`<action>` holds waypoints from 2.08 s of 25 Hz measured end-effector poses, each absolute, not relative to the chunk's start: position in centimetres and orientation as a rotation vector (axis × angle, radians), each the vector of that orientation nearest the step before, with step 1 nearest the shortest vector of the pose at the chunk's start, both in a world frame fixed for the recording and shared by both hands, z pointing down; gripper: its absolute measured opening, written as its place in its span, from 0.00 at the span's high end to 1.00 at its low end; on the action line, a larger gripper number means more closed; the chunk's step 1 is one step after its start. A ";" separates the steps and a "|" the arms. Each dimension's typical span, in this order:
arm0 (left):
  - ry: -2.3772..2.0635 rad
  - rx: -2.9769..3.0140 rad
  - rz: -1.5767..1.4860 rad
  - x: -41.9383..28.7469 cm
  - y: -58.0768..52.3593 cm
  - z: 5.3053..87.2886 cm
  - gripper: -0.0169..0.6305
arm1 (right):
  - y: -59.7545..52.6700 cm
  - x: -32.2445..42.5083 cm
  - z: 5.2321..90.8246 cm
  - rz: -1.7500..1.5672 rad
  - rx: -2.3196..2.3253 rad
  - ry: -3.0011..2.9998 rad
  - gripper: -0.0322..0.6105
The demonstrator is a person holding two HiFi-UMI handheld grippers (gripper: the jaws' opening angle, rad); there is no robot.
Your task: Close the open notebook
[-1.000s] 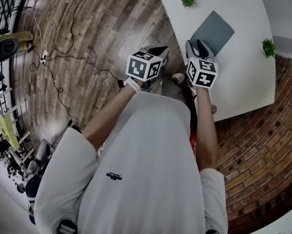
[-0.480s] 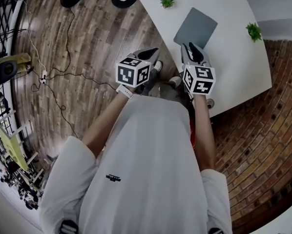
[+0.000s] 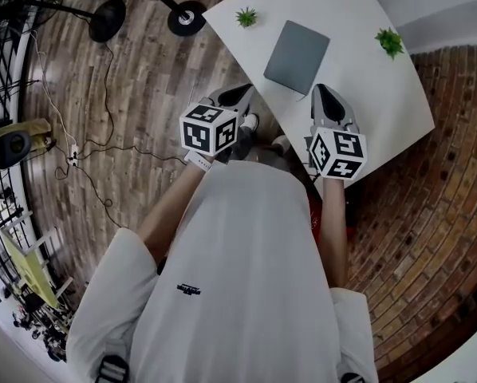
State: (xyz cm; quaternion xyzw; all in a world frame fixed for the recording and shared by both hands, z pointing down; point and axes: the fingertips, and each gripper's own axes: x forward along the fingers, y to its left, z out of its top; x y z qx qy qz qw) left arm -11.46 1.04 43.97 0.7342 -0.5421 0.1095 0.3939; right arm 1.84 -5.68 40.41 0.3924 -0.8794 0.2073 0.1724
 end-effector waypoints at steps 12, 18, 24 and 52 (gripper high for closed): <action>-1.335 2.073 0.218 -7.0 -1.6 36.9 0.97 | -5.9 10.7 33.1 0.491 1.426 -2.522 0.93; -1.358 2.198 0.240 -5.2 -2.6 34.0 0.97 | -4.5 15.0 30.4 0.403 1.583 -2.545 0.93; -1.392 2.302 0.253 -4.5 -2.8 31.7 0.97 | -2.6 18.0 28.9 0.324 1.663 -2.499 0.93; -1.425 2.425 0.199 -1.9 -3.2 26.9 0.97 | -2.0 19.0 26.2 0.271 1.722 -2.489 0.94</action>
